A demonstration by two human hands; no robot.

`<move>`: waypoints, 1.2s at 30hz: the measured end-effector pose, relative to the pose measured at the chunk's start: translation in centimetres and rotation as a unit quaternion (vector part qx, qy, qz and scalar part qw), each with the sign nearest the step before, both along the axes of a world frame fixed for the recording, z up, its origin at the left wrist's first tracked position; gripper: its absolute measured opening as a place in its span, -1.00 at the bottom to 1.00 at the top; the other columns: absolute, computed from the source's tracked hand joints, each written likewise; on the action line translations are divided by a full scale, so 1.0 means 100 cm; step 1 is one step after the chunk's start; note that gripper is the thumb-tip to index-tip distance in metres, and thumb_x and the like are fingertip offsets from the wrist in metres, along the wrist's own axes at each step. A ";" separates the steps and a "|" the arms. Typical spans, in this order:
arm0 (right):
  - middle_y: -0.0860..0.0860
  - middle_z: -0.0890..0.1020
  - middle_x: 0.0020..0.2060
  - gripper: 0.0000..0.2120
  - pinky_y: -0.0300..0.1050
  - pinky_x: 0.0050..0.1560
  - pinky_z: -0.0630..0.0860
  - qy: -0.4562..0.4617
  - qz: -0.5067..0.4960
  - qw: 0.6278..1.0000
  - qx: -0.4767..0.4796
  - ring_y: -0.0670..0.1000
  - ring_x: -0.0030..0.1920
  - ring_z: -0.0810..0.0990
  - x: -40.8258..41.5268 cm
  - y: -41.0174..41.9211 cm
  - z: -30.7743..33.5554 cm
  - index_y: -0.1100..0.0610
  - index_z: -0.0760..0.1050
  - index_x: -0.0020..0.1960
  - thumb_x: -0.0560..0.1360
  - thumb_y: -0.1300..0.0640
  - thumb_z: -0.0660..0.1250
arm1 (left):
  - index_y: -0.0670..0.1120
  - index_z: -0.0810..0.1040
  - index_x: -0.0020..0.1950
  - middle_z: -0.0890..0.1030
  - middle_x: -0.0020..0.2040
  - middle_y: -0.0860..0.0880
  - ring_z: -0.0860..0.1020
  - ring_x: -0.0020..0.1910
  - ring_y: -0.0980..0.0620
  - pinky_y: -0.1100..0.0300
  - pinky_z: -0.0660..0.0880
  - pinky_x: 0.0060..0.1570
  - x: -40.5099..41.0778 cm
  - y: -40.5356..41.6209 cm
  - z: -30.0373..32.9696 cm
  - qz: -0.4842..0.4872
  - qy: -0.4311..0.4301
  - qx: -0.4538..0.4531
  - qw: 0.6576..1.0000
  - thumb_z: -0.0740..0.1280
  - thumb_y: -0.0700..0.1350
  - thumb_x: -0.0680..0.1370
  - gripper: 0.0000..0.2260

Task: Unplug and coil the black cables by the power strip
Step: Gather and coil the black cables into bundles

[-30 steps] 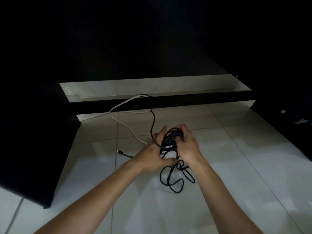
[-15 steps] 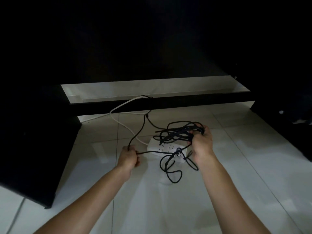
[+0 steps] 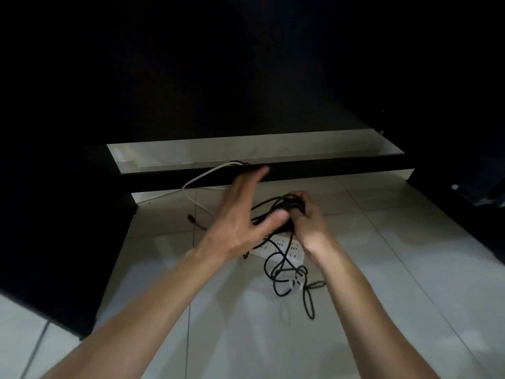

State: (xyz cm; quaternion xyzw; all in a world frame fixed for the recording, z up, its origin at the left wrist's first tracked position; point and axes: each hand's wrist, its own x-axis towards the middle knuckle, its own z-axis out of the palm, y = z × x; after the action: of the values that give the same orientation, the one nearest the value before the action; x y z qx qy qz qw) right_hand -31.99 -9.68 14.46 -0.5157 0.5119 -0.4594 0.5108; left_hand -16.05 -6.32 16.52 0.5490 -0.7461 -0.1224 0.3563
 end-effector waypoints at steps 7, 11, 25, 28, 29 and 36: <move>0.19 0.62 -0.12 -0.74 0.08 0.03 0.59 -0.081 0.017 0.996 0.024 0.16 -0.06 0.62 0.015 0.005 0.005 0.14 0.50 0.03 0.59 0.40 0.11 | 0.10 0.38 0.33 0.59 0.17 0.13 0.55 0.18 0.14 0.13 0.49 0.21 0.003 -0.005 -0.020 -0.088 0.089 0.279 0.952 0.51 0.19 0.35 -0.38; 0.12 0.60 -0.25 -0.75 -0.08 -0.21 0.56 -0.171 0.005 0.983 0.064 0.06 -0.23 0.59 0.029 0.008 0.010 0.14 0.50 0.01 0.60 0.40 0.11 | -0.02 0.55 0.18 0.68 0.03 0.02 0.62 0.02 0.14 0.22 0.52 0.09 -0.004 0.006 -0.032 -0.066 0.221 0.259 0.938 0.50 -0.05 0.45 -0.67; -0.06 0.62 0.04 -0.66 -0.03 0.06 0.56 0.053 0.050 0.997 -0.010 -0.05 0.03 0.61 0.034 0.013 0.008 -0.12 0.36 0.31 0.56 -0.06 0.30 | -0.12 0.57 0.03 0.57 -0.20 -0.13 0.62 -0.34 0.04 0.05 0.58 -0.31 0.015 0.010 -0.017 0.011 0.486 0.279 0.828 0.31 -0.06 0.60 -0.86; -0.06 0.68 -0.19 -0.77 -0.09 -0.21 0.52 0.073 0.078 0.994 0.039 -0.06 -0.32 0.59 0.038 0.024 -0.006 0.02 0.42 0.16 0.56 -0.03 0.30 | -0.12 0.46 -0.20 0.55 -0.26 -0.14 0.63 -0.30 -0.01 0.16 0.57 -0.38 0.020 0.005 -0.016 0.053 0.548 0.266 0.791 0.33 -0.06 0.59 -0.79; -0.02 0.68 -0.19 -0.78 -0.04 -0.22 0.52 0.049 0.095 0.992 0.063 -0.02 -0.33 0.58 0.040 0.027 -0.009 0.04 0.44 0.12 0.57 -0.07 0.28 | -0.11 0.43 -0.23 0.57 -0.28 -0.13 0.63 -0.30 -0.02 0.16 0.57 -0.38 0.022 0.004 -0.017 0.059 0.557 0.267 0.784 0.34 -0.05 0.58 -0.76; 0.00 0.68 -0.15 -0.63 -0.10 -0.19 0.46 -0.014 0.155 0.981 0.114 -0.02 -0.21 0.57 0.038 0.032 -0.024 0.00 0.63 0.10 0.61 -0.13 0.11 | -0.08 0.41 -0.31 0.59 -0.38 -0.05 0.65 -0.33 0.02 0.15 0.59 -0.31 0.020 0.005 -0.025 0.060 0.591 0.285 0.752 0.33 -0.03 0.59 -0.70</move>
State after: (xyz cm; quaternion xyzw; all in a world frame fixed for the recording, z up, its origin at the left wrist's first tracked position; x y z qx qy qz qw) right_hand -28.15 -6.51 12.11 -0.5211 0.4676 -0.3205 0.6380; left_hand -14.08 -5.85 14.04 0.4868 -0.2825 -0.6076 0.5604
